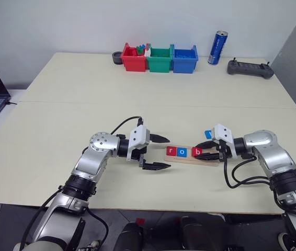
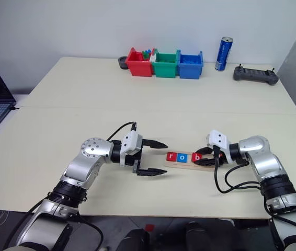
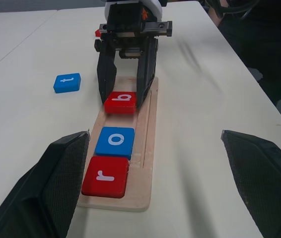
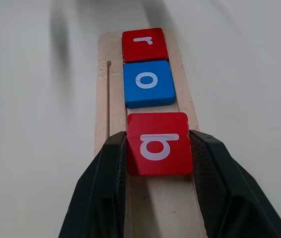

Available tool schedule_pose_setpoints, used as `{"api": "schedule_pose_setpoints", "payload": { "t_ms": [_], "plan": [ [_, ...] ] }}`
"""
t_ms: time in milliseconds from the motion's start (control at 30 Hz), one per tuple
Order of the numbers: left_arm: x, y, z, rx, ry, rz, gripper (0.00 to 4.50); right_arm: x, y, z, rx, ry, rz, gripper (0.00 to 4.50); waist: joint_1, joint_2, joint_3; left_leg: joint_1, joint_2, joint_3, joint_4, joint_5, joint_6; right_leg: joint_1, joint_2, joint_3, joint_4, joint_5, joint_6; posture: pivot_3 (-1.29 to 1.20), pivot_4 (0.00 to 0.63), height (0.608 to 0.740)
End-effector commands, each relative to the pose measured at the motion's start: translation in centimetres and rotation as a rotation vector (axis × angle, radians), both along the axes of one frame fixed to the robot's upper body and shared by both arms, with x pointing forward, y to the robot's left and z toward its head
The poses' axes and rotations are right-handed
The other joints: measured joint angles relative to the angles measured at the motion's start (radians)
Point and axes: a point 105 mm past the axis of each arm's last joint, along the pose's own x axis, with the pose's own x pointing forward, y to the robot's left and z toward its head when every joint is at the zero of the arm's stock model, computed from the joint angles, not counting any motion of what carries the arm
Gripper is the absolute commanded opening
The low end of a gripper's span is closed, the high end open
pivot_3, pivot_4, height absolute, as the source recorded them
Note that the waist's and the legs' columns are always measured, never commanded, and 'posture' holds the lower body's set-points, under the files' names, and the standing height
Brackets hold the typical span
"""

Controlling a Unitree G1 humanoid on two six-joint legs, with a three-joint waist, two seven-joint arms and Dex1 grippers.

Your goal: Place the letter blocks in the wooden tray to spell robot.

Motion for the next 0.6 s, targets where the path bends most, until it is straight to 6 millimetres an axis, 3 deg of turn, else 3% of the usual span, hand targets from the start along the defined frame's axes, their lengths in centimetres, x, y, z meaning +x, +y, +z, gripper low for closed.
{"api": "schedule_pose_setpoints", "payload": {
  "t_ms": [33, 233, 267, 433, 600],
  "plan": [
    [0.1, -0.3, 1.2, -0.018, -0.047, -0.019, 4.50, 0.2, 0.4, 1.3, 0.022, -0.033, 0.021, 2.23, 0.000, 0.000, 0.000, 0.000, 0.000, 0.000, 0.000, 0.000, 0.000, 0.000, 0.000, 0.000, 0.000, 0.000, 0.000, 0.00, 0.150, 0.740],
    [0.2, -0.5, 1.3, -0.021, -0.048, -0.021, 4.50, 0.5, 0.5, 2.3, 0.064, -0.031, -0.003, 4.31, 0.000, 0.000, 0.000, 0.000, 0.000, 0.000, 0.000, 0.000, 0.000, 0.000, 0.000, 0.000, 0.000, 0.000, 0.000, 0.00, 0.150, 0.740],
    [0.1, -0.5, 1.2, -0.021, -0.048, -0.021, 4.50, 0.6, 0.4, 2.6, 0.078, -0.030, -0.014, 4.48, 0.000, 0.000, 0.000, 0.000, 0.000, 0.000, 0.000, 0.000, 0.000, 0.000, 0.000, 0.000, 0.000, 0.000, 0.000, 0.00, 0.150, 0.740],
    [0.1, -0.6, 1.2, -0.024, -0.047, -0.026, 4.50, 0.7, 0.0, 5.2, 0.142, -0.056, -0.073, 4.48, 0.000, 0.000, 0.000, 0.000, 0.000, 0.000, 0.000, 0.000, 0.000, 0.000, 0.000, 0.000, 0.000, 0.000, 0.000, 0.00, 0.150, 0.740],
    [0.0, -0.8, 1.2, -0.025, -0.045, -0.032, 4.50, 3.4, -1.0, 8.6, 0.250, -0.243, -0.329, 4.48, -0.001, 0.000, 0.000, 0.000, 0.000, 0.000, 0.000, 0.000, 0.000, 0.000, 0.000, 0.000, 0.000, 0.000, 0.000, 0.00, 0.150, 0.740]
  ]
}}
